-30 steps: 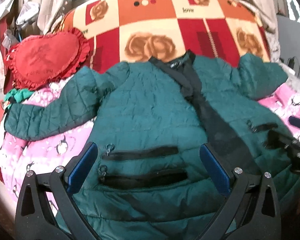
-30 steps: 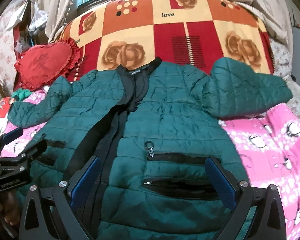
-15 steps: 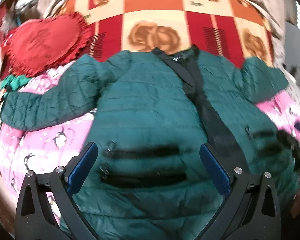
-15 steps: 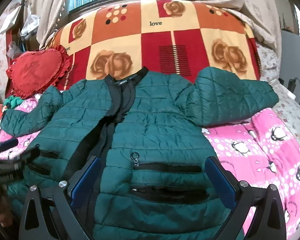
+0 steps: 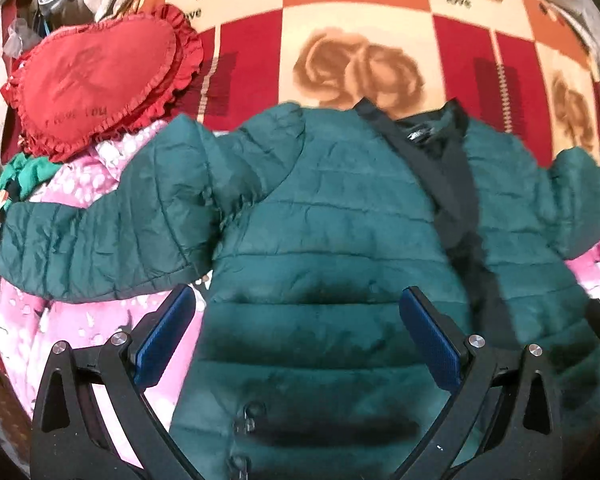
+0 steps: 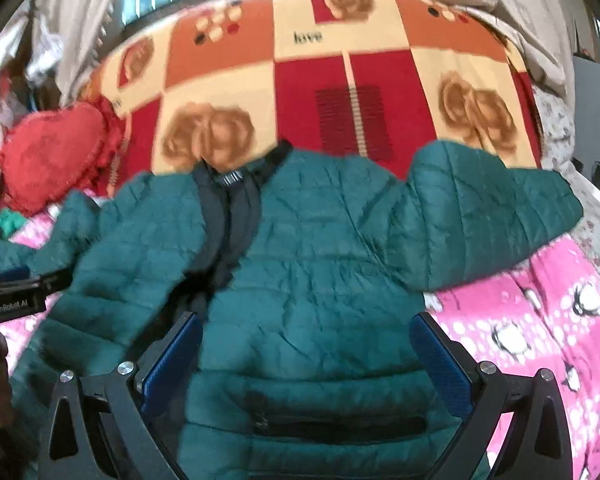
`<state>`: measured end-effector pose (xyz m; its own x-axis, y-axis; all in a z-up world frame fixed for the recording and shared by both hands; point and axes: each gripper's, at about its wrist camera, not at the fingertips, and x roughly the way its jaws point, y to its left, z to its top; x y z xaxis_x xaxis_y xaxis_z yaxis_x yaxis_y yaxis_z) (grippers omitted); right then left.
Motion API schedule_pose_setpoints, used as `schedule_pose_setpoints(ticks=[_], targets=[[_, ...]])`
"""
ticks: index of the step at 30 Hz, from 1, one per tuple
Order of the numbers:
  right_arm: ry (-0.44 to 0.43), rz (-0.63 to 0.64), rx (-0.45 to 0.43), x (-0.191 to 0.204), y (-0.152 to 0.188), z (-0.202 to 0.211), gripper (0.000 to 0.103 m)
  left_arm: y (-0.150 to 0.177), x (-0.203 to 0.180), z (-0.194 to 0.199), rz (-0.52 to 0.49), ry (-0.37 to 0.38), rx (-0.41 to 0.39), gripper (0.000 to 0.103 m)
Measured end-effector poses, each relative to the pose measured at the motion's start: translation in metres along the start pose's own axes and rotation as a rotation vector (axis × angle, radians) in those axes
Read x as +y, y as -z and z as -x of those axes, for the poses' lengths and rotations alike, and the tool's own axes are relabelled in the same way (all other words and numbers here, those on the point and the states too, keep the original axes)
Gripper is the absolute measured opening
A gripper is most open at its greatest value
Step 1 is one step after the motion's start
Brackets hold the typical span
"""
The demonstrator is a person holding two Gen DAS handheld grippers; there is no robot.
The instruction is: Fold large clothes
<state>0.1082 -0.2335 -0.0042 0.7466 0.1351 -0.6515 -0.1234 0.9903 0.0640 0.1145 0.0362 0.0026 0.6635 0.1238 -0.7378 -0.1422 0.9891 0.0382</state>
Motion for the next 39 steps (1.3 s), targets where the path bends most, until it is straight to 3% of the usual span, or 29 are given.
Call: schedule_pose_setpoints(ticks=[4, 7, 11, 15, 19, 39], targets=[[-0.006, 0.017, -0.006, 0.004, 0.002, -0.005, 0.103, 0.012, 0.000, -0.030, 0.002, -0.028, 0.057, 0.102], [-0.011, 0.000, 0.068, 0.005, 0.006, -0.023, 0.103, 0.018, -0.004, -0.039, 0.007, -0.003, 0.093, 0.102], [-0.033, -0.029, 0.184, 0.002, 0.015, -0.045, 0.103, 0.024, -0.013, -0.044, -0.026, -0.037, 0.103, 0.102], [0.010, -0.024, 0.260, 0.003, 0.027, -0.059, 0.103, 0.025, -0.011, -0.050, -0.018, -0.022, 0.117, 0.102], [0.035, 0.010, 0.270, 0.006, 0.033, -0.063, 0.103, 0.023, -0.007, -0.053, 0.009, 0.014, 0.133, 0.102], [0.050, 0.034, 0.243, 0.010, 0.038, -0.061, 0.103, 0.025, -0.009, -0.052, 0.001, 0.010, 0.133, 0.103]])
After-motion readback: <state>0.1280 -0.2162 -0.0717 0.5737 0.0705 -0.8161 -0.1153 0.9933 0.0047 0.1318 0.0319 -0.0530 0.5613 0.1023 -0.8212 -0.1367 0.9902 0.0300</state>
